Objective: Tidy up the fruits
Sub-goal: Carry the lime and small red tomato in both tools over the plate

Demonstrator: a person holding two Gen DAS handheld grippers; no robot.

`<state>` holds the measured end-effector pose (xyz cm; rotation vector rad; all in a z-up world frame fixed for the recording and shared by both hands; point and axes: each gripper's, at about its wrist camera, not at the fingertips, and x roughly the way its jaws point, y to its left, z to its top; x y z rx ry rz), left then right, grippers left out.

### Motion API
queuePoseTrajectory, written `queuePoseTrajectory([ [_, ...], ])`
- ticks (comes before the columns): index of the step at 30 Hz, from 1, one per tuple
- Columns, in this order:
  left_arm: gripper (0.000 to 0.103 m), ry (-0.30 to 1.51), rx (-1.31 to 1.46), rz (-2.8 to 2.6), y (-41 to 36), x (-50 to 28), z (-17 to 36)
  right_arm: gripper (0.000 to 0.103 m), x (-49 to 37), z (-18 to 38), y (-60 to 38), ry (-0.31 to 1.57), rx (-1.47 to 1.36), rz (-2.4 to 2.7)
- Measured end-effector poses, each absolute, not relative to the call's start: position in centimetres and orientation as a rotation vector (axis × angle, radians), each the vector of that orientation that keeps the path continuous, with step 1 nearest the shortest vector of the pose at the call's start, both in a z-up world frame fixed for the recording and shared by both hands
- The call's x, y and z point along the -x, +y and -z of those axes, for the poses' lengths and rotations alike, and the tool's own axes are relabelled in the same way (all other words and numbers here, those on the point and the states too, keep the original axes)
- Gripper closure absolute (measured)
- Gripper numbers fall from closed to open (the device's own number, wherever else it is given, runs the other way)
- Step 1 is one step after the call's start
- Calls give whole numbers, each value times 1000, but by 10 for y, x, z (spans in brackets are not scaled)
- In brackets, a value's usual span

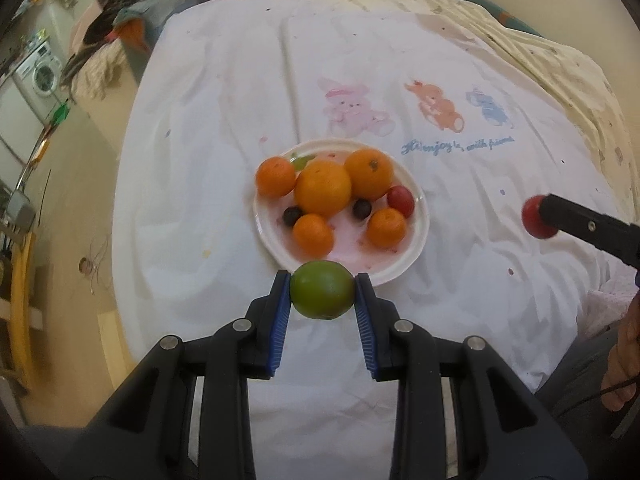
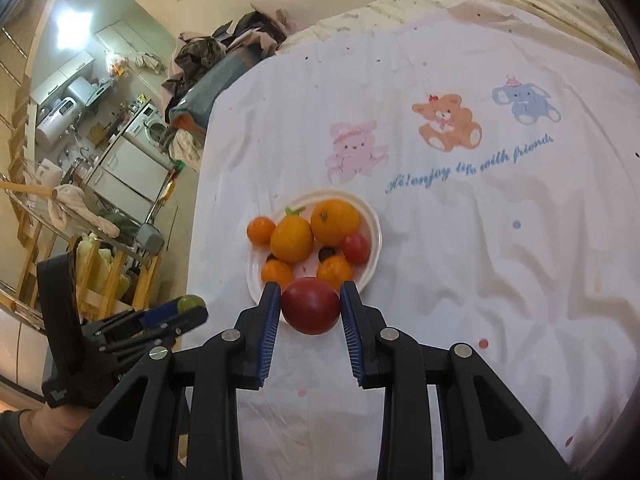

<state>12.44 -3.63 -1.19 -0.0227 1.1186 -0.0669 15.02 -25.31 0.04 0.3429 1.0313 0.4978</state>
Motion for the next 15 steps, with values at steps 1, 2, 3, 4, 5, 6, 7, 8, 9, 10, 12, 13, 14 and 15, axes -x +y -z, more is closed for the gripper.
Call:
queuePoseTrajectory([
  [1, 75, 1117, 20, 71, -39, -128, 11, 71, -153, -1, -253, 1028, -343, -497],
  [2, 75, 1117, 18, 73, -40, -131, 11, 71, -157, -1, -252, 1027, -343, -496],
  [3, 75, 1118, 18, 75, -41, -133, 12, 71, -160, -1, -252, 1028, -344, -497],
  [4, 75, 1119, 18, 75, -42, -136, 12, 71, -163, -1, -251, 1028, -345, -497],
  [5, 75, 1122, 19, 76, -43, -140, 13, 71, -167, 0, -250, 1028, -346, -496],
  [6, 75, 1125, 19, 77, -43, -144, 14, 71, -170, 0, -250, 1029, -345, -495],
  [7, 75, 1128, 20, 78, -44, -147, 16, 71, -173, 1, -249, 1030, -345, -494],
  [8, 75, 1132, 21, 77, -44, -150, 18, 71, -176, 2, -249, 1032, -346, -493],
  [9, 75, 1136, 23, 76, -44, -154, 20, 71, -181, 3, -247, 1035, -349, -495],
  [10, 75, 1140, 25, 75, -44, -157, 22, 71, -185, 4, -247, 1037, -349, -496],
  [12, 75, 1150, 31, 74, -43, -164, 27, 71, -191, 6, -244, 1040, -345, -496],
  [13, 75, 1154, 34, 73, -44, -167, 29, 71, -195, 8, -243, 1041, -341, -499],
  [14, 75, 1159, 38, 73, -43, -170, 32, 71, -199, 9, -241, 1043, -338, -500],
  [15, 75, 1162, 41, 73, -43, -173, 34, 71, -202, 11, -240, 1046, -337, -500],
])
